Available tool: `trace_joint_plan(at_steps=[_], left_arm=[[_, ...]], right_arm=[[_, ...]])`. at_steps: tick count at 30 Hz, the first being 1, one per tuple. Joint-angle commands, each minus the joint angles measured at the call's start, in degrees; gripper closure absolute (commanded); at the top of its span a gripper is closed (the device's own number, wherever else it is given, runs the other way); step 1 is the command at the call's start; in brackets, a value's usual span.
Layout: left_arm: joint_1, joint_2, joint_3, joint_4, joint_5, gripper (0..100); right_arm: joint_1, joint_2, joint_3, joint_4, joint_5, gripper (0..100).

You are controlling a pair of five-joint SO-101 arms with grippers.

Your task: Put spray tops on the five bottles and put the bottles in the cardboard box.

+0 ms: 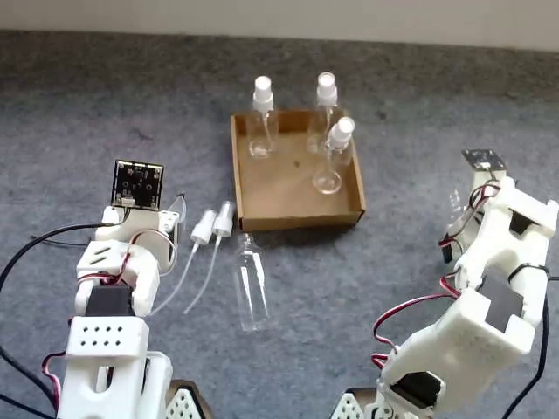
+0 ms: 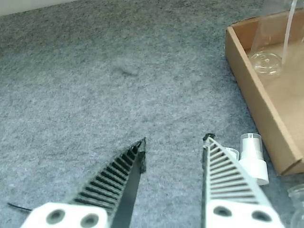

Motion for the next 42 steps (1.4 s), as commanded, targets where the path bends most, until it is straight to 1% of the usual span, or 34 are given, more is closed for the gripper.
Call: trace_joint_plan(at_steps=[1,3,6,10,16,21,26,29,33,35,42], left_arm=[[0.3,-0.6,-0.4,-1.2,-0.4,81],[0.3,-0.6,-0.4,-1.2,-0.4,81],[0.3,-0.6,-0.4,-1.2,-0.4,81],[0.3,-0.6,-0.4,-1.2,-0.4,81],[0.3,-0.6,-0.4,-1.2,-0.4,81],[0.3,-0.6,-0.4,-1.2,-0.4,81],[0.3,-0.6,-0.4,-1.2,-0.4,81],[0.3,-0.6,-0.4,-1.2,-0.4,81],[0.3,-0.6,-0.4,-1.2,-0.4,81],[0.3,-0.6,-0.4,-1.2,-0.4,81],[0.3,-0.6,-0.4,-1.2,-0.4,81]], right_arm=[[0.3,-0.8,-3.1,-0.5,0.4,74.8],[-0.3,-0.8,-3.6,0.6,0.7,72.8],[-1.8,-0.7,-3.7,3.6,0.6,72.4],[-3.2,-0.6,-5.9,3.6,0.5,72.4],[-3.9,-0.3,-16.3,4.0,-5.7,72.4],[-6.3,-0.2,-19.6,4.0,-6.0,72.4],[-6.3,0.1,-16.3,3.5,-5.9,72.4],[-5.9,4.1,-16.2,3.7,-5.9,72.4],[-3.9,11.1,-21.9,4.1,-5.9,72.4],[-2.8,13.2,-24.9,6.0,-5.9,72.4],[-3.3,14.9,-31.7,11.7,-5.9,72.4]])
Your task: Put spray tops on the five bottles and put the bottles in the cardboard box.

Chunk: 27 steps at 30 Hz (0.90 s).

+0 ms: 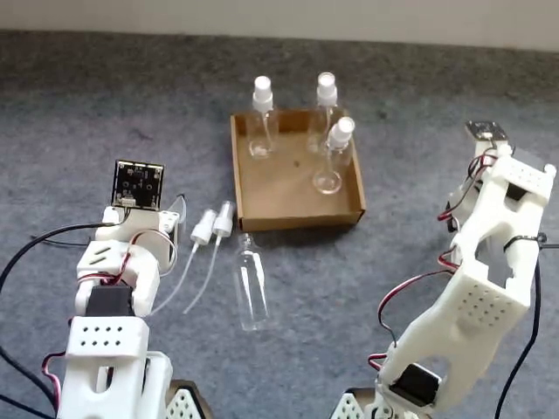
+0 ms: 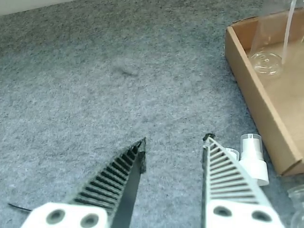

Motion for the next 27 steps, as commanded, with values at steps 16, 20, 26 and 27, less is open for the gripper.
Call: trace_joint_plan(at_steps=[16,20,26,27], left_arm=[[0.3,-0.6,-0.4,-1.2,-0.4,81],[0.3,-0.6,-0.4,-1.2,-0.4,81],[0.3,-0.6,-0.4,-1.2,-0.4,81],[0.3,-0.6,-0.4,-1.2,-0.4,81]], right_arm=[[-1.8,-0.6,-7.6,6.5,2.1,75.3],[-1.9,-0.6,-7.5,6.5,2.1,84.4],[-1.9,1.0,-7.5,6.5,2.2,85.6],[-1.9,1.8,-7.6,6.5,2.3,85.6]])
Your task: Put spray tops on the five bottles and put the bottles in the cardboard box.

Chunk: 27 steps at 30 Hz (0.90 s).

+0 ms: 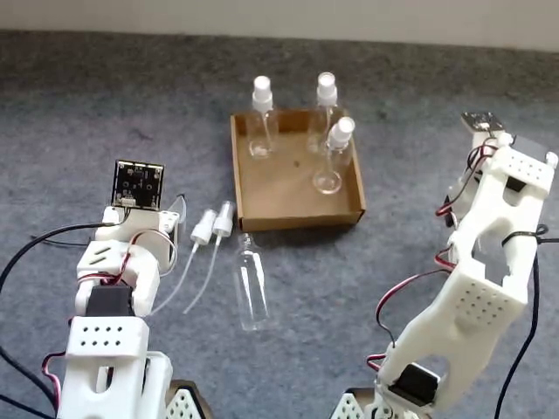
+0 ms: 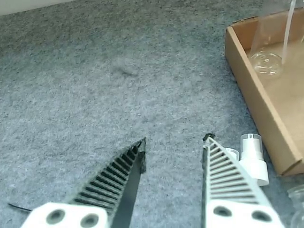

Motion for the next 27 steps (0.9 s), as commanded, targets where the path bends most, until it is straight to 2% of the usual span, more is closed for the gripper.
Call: trace_joint_plan(at_steps=[1,10,18,20,24,27], left_arm=[[0.3,-0.6,-0.4,-1.2,-0.4,81],[0.3,-0.6,-0.4,-1.2,-0.4,81],[0.3,-0.6,-0.4,-1.2,-0.4,81],[0.3,-0.6,-0.4,-1.2,-0.4,81],[0.3,-0.6,-0.4,-1.2,-0.4,81],[0.3,-0.6,-0.4,-1.2,-0.4,81]], right_arm=[[-0.6,1.4,-2.4,0.9,0.8,85.6],[-0.5,3.6,-2.9,1.0,0.5,81.0],[-0.6,3.6,-2.9,1.0,0.8,81.4],[-0.6,3.6,-2.9,1.0,0.8,85.2],[-0.6,3.4,-3.0,1.0,0.8,99.3],[-0.5,2.8,-3.6,1.1,0.8,99.4]])
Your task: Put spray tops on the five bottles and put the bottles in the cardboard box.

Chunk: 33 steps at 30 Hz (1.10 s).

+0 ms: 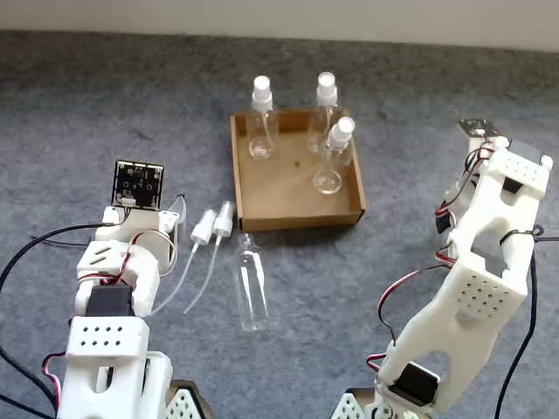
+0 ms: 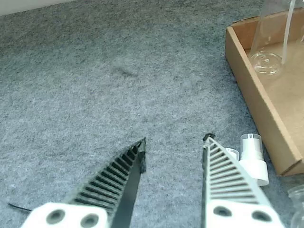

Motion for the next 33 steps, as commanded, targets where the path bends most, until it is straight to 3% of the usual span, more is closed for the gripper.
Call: trace_joint_plan(at_steps=[1,6,9,16,20,27,33], left_arm=[[0.3,-0.6,-0.4,-1.2,-0.4,81],[0.4,-0.5,-0.7,-1.2,-0.4,81],[0.4,-0.3,-1.8,-0.7,-0.4,86],[0.3,10.9,-11.5,7.2,-0.7,87],[2.0,23.3,-19.8,11.3,-3.0,79],[3.3,41.5,-31.3,14.1,-5.0,80],[4.7,46.0,-33.1,14.1,-5.2,80]], right_arm=[[-0.7,-2.2,-2.6,1.4,0.4,99.5],[-2.9,-8.8,-6.6,9.2,-0.2,99.5],[-4.7,-14.5,-7.3,9.8,-5.8,99.5],[-11.8,-27.4,-4.4,10.7,-7.9,99.5],[-16.9,-36.4,5.5,9.5,-8.0,99.5],[-27.6,-59.8,34.2,-2.5,-10.4,99.5],[-33.5,-74.2,53.2,-5.6,-10.4,99.5]])
